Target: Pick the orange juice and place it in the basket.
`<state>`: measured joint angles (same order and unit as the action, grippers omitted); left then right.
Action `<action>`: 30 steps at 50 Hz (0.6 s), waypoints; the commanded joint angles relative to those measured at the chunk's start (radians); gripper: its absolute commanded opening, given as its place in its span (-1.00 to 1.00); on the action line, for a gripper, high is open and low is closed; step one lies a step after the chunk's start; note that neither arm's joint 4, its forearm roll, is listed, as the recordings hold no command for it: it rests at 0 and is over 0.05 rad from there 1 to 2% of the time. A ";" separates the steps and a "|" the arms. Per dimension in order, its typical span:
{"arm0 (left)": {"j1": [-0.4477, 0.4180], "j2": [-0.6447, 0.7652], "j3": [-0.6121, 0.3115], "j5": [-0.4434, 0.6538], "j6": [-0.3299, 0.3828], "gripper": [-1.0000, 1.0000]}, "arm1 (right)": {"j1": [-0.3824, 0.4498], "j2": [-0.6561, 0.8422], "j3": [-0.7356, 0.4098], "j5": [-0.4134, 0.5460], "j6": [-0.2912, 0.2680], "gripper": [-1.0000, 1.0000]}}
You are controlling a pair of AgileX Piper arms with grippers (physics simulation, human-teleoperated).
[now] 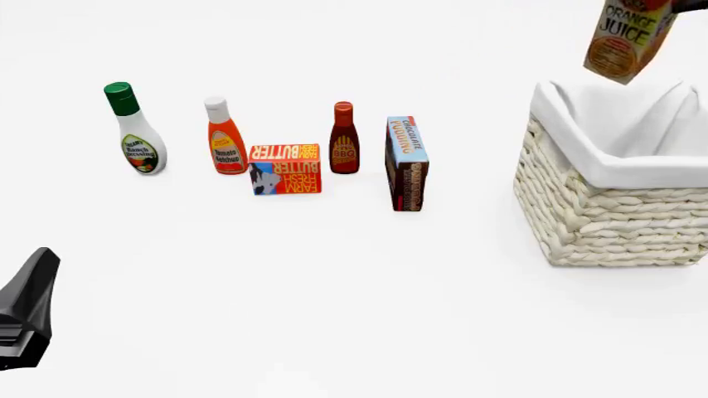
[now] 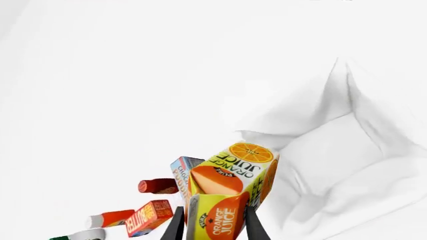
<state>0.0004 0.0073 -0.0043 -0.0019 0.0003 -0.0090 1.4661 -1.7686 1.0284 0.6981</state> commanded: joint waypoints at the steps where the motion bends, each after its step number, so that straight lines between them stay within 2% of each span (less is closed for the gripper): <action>1: 0.000 0.000 0.000 0.000 0.000 1.00 | -0.077 0.013 0.036 -0.040 0.046 -1.00; 8: 0.000 0.000 0.000 0.000 0.000 1.00 | -0.119 0.037 0.051 -0.068 0.045 -1.00; 19: 0.000 0.000 0.000 0.000 0.000 1.00 | -0.138 0.033 0.117 -0.156 0.092 -1.00; 30: 0.000 0.000 0.000 0.000 0.000 1.00 | -0.138 0.033 0.117 -0.156 0.092 -1.00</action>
<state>0.0004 0.0073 -0.0043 -0.0019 0.0003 -0.1373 1.5048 -1.6607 0.8986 0.7615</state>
